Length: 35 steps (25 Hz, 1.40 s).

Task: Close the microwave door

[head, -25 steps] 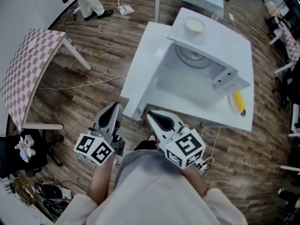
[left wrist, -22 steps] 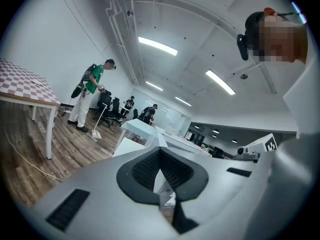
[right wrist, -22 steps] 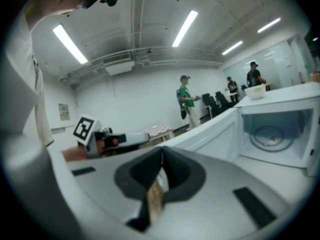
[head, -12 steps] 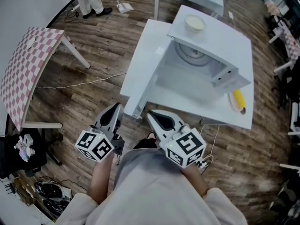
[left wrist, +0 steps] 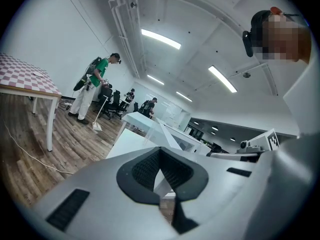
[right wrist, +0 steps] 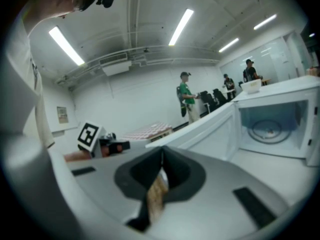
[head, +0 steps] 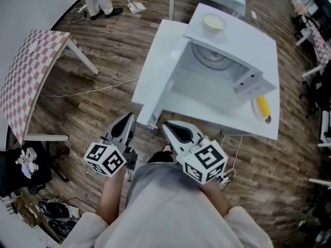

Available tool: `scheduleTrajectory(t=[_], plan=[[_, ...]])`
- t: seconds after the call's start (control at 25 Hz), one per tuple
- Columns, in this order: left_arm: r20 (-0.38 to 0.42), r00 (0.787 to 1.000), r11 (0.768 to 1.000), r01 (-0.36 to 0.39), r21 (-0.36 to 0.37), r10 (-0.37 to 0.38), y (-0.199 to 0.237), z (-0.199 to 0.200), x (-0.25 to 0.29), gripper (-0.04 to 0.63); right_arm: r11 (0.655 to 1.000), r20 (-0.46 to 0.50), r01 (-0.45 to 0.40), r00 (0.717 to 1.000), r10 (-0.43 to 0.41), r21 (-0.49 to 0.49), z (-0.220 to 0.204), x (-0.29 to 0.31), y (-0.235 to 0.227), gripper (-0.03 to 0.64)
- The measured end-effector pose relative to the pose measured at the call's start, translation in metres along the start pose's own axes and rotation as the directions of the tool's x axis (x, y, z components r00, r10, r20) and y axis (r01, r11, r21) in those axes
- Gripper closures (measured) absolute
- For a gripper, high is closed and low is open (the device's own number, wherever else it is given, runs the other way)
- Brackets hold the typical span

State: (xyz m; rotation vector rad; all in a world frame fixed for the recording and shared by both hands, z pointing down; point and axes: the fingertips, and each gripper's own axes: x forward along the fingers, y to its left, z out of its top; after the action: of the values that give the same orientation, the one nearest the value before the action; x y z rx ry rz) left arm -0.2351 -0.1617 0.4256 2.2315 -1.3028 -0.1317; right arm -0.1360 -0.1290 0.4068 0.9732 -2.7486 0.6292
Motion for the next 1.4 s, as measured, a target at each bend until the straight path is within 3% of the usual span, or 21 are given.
scheduleTrajectory(t=[0.16,0.32,0.48,0.88,1.4], plan=[[-0.010,1.000,1.000,0.008,0.008,-0.008,-0.001,-0.005,0.003,0.578,1.000,-0.002,0.000,1.000,0.000,0.011,-0.003,-0.003,-0.002,0.594],[-0.039,0.999,0.998,0.012,0.065,-0.009,-0.006,-0.010,0.006,0.578,1.000,0.000,-0.002,1.000,0.002,0.019,-0.003,-0.005,-0.003,0.594],[-0.045,0.998,0.998,0.047,0.029,-0.046,-0.014,-0.012,0.013,0.578,1.000,0.007,0.000,1.000,-0.001,0.029,-0.001,-0.008,-0.005,0.594],[-0.080,0.989,0.991,0.125,0.036,-0.122,-0.034,-0.013,0.033,0.578,0.998,0.013,0.023,1.000,-0.023,0.053,-0.002,-0.015,-0.011,0.594],[-0.101,0.972,0.977,0.211,-0.034,-0.213,-0.060,-0.021,0.045,0.578,0.995,0.013,0.062,0.998,-0.063,0.079,-0.006,-0.022,-0.024,0.594]])
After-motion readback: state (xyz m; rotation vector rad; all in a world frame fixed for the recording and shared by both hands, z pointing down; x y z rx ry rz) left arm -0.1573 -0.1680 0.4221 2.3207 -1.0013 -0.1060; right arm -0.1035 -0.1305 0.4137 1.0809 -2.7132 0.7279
